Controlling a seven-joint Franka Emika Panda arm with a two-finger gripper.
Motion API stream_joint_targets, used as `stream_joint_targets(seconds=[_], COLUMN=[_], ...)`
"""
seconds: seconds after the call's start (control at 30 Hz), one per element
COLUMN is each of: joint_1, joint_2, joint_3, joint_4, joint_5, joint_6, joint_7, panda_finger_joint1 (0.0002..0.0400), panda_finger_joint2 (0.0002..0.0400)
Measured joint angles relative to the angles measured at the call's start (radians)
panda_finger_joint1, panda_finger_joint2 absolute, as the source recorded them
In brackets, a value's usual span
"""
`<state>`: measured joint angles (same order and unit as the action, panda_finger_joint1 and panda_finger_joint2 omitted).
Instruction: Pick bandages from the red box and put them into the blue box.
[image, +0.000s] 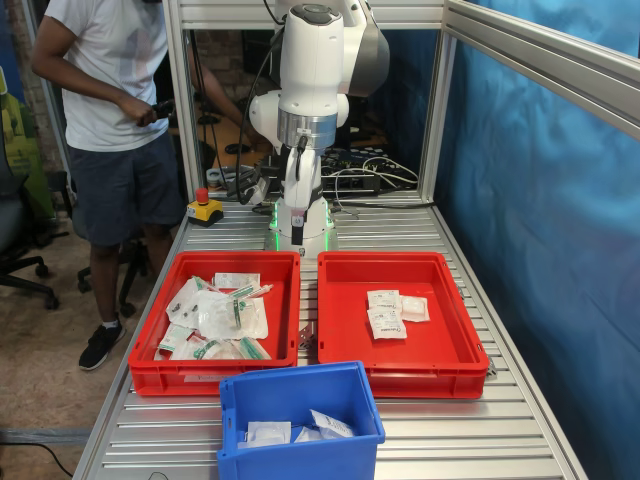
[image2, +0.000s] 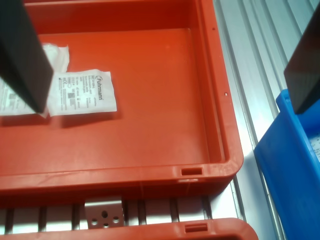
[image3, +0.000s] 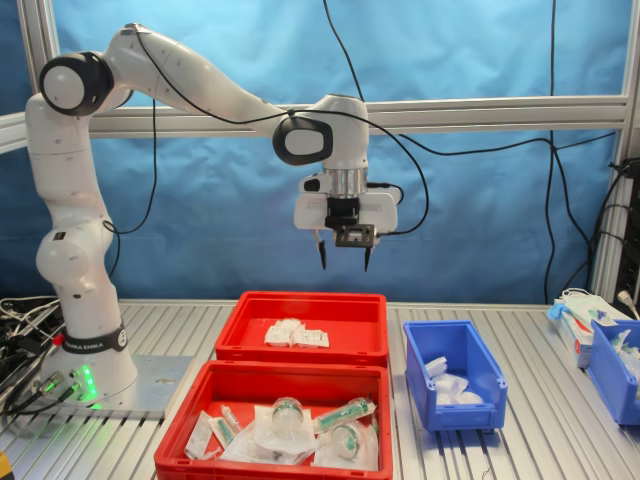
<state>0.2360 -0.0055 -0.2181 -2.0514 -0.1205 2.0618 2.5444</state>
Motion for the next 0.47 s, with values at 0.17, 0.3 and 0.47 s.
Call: stream_joint_targets(seconds=[0.17, 0.3, 0.47], joint_1=[-0.005, -0.009, -0.012], joint_2=[0.0, 0.0, 0.0], joint_3=[0.005, 0.008, 0.011], joint_4=[0.0, 0.0, 0.0], joint_5=[0.0, 0.0, 0.0], joint_6=[0.0, 0.0, 0.0], joint_7=[0.0, 0.0, 0.0], panda_finger_joint1=[0.04, 0.04, 0.04], panda_finger_joint2=[0.04, 0.04, 0.04])
